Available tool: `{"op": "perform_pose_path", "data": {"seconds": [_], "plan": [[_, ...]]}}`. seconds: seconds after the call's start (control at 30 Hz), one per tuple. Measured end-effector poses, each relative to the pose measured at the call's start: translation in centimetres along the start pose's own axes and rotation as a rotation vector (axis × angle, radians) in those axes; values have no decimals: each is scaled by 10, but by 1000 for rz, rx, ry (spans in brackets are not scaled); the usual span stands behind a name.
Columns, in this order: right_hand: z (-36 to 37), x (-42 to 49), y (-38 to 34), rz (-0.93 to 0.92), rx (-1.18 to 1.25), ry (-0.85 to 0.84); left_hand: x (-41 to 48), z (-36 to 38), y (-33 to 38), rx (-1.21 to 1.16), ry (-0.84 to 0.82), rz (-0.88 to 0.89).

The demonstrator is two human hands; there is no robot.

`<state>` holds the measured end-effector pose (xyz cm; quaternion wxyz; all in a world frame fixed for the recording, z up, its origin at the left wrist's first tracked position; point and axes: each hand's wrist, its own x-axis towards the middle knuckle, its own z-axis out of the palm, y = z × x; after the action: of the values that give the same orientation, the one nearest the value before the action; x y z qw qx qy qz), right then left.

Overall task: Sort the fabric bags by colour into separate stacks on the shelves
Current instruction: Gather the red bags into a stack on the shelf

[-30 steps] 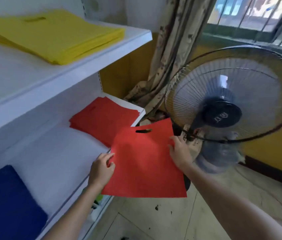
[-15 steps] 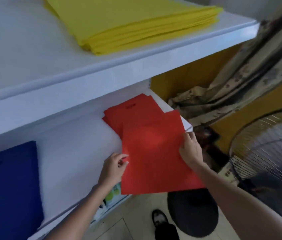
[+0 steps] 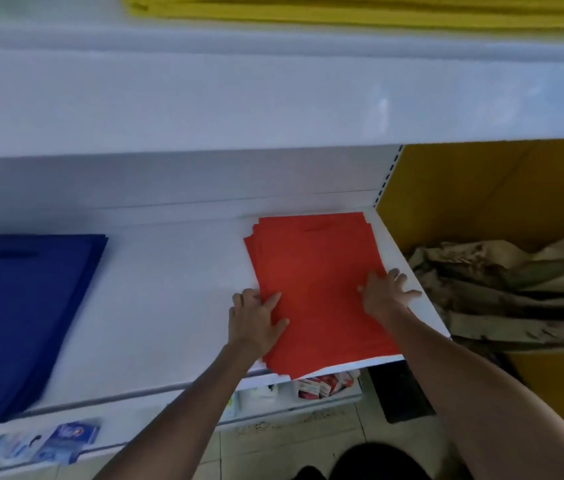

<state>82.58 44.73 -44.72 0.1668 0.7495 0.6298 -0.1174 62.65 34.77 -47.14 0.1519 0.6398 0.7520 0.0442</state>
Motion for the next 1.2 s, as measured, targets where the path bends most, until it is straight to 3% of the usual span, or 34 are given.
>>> {"op": "perform_pose_path", "data": {"seconds": [0.13, 0.23, 0.53, 0.77, 1.0, 1.2], "plan": [[4, -10, -14, -120, 20, 204, -8, -1, -4, -124, 60, -40], [8, -37, -28, -335, 101, 252, -39, -13, -25, -294, 147, -97], [-18, -169, -175, -836, 200, 26, -181, -70, -129, -389, 284, -461], [-26, -366, -315, -1214, 307, -68, -329, -159, -259, -367, 606, -722], [-80, -528, -401, -1477, 380, 88, -447, -275, -340, -213, 816, -706], [-149, -612, -443, -1598, 498, 292, -489, -355, -377, -90, 931, -680]]}}
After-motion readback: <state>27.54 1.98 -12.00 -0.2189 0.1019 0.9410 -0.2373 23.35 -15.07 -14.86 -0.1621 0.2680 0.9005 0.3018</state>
